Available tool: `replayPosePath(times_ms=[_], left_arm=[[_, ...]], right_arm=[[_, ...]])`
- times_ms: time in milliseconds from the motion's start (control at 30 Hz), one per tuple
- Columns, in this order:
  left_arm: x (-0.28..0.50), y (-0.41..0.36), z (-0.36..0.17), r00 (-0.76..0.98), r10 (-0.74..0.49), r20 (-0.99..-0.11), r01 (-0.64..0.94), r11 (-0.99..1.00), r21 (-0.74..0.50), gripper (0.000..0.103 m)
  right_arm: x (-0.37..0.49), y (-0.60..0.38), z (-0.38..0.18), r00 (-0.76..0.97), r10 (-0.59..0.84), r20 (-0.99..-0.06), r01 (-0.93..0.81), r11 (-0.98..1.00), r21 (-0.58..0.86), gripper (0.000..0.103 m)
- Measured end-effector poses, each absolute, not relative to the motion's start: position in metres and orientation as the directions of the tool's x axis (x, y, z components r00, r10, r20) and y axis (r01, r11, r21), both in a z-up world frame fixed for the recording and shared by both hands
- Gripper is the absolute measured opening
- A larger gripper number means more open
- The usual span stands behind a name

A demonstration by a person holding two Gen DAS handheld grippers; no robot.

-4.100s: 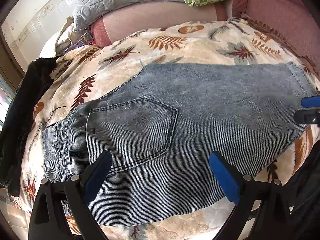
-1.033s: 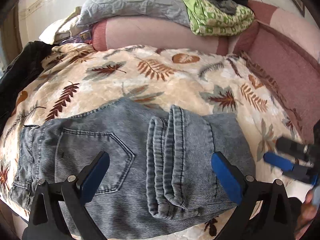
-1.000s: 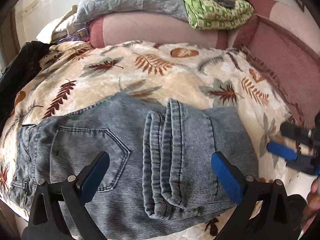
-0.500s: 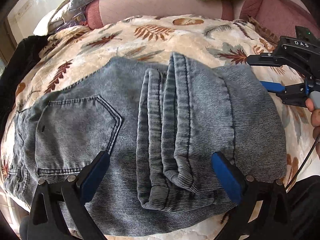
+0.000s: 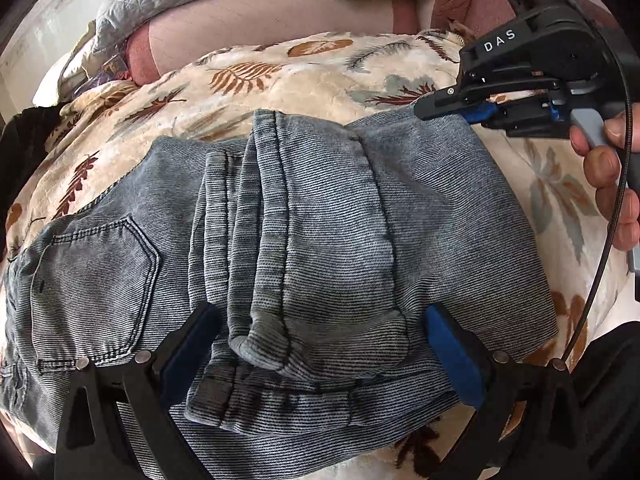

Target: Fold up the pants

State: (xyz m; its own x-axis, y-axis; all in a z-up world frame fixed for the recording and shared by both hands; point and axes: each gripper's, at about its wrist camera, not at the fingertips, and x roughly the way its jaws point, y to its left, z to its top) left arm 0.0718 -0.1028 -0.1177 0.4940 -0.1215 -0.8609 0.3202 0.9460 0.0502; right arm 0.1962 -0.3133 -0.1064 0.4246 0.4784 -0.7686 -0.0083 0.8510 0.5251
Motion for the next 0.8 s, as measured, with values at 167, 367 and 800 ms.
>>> replayPosePath(times_ms=[167, 367, 800], left_arm=[[0.076, -0.105, -0.112, 0.473, -0.115, -0.874, 0.322, 0.945, 0.050, 0.102], [0.084, -0.101, -0.080, 0.561, -0.154, -0.814, 0.324, 0.945, 0.045, 0.102], [0.141, -0.099, -0.123, 0.441, -0.023, -0.897, 0.262, 0.960, 0.104, 0.103]], right_arm=[[0.199, -0.312, -0.132, 0.425, 0.426, -0.799, -0.008, 0.884, 0.467, 0.020], [0.147, -0.349, -0.096, 0.506, 0.536, -0.675, 0.036, 0.769, 0.638, 0.037], [0.062, -0.330, -0.168, 0.364, 0.746, -0.557, 0.183, 0.529, 0.828, 0.021]])
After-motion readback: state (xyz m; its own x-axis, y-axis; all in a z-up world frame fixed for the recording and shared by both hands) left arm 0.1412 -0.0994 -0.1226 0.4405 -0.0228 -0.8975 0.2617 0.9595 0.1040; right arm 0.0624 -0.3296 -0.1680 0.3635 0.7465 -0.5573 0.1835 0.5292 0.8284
